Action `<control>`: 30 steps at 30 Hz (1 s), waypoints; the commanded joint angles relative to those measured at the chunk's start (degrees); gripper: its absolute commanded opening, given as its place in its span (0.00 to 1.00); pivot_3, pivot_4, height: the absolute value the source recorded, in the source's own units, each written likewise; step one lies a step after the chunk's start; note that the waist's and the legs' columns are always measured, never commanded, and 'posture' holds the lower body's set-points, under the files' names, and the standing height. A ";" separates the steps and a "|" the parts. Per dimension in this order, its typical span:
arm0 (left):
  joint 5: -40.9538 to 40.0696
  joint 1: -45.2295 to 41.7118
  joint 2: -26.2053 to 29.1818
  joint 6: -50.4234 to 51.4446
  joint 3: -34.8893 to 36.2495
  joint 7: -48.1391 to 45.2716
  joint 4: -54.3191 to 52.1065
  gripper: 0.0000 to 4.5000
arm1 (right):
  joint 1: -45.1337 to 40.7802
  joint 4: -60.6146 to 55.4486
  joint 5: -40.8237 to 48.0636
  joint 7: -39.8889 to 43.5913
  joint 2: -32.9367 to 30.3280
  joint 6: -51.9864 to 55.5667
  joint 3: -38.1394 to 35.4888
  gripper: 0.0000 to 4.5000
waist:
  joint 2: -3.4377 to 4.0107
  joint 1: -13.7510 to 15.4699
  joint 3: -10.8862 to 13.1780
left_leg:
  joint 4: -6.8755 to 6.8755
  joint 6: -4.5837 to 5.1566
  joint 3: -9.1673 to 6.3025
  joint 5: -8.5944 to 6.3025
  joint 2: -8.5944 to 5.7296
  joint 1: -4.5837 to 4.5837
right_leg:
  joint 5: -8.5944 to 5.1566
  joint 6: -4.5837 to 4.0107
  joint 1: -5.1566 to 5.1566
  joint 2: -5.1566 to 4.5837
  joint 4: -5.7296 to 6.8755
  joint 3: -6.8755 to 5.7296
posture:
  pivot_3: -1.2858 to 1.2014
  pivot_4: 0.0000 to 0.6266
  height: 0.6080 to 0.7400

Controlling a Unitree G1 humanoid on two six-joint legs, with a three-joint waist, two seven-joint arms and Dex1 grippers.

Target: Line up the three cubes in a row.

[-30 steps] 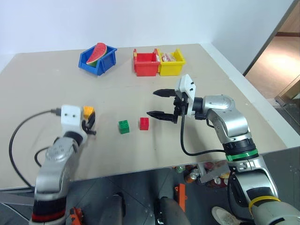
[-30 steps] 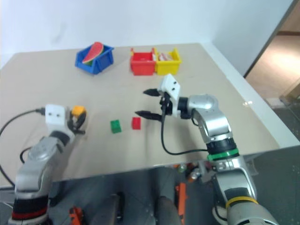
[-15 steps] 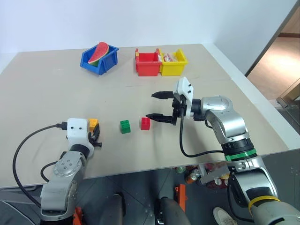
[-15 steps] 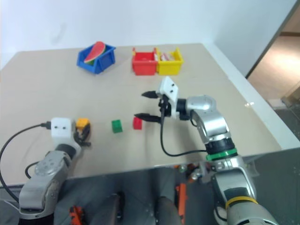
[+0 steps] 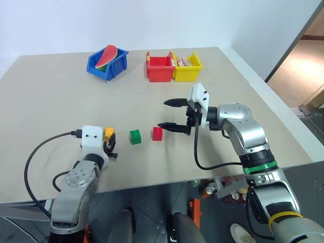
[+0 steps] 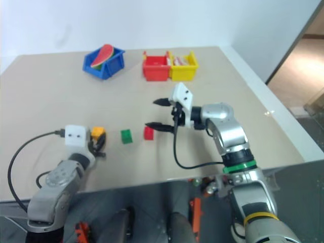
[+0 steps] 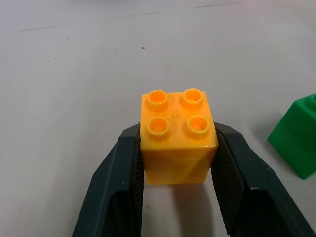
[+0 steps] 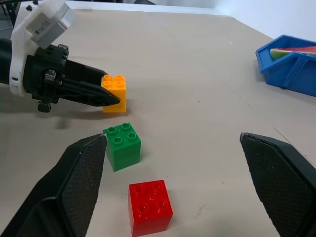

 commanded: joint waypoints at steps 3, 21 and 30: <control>0.55 -0.24 -0.77 1.44 0.30 1.14 -1.80 0.30 | 0.38 -3.83 2.00 4.24 -1.65 -0.46 -0.09 1.00 | 0.00 0.02 0.00 | 0.00 0.00 0.00 0.00 0.00 -0.01 | 0.00 0.00 0.00 0.00 -0.02 -0.01 | 0.52 0.24 1.00; -0.36 -1.10 -0.41 2.05 -0.24 -1.23 -0.62 0.30 | 0.63 -2.83 0.80 4.55 -1.16 -2.07 0.45 1.00 | 0.00 0.01 0.00 | 0.00 0.01 -0.01 0.00 0.00 -0.01 | 0.01 0.01 0.00 0.00 -0.02 0.00 | 0.52 0.24 1.00; -0.01 -0.13 -0.04 3.04 0.55 -0.76 -2.56 0.99 | 1.26 -3.23 0.82 4.31 -1.55 -2.18 0.35 1.00 | 0.00 0.01 0.00 | 0.00 0.01 -0.01 0.00 0.00 -0.01 | 0.01 0.01 0.00 0.01 -0.03 0.00 | 0.52 0.24 1.00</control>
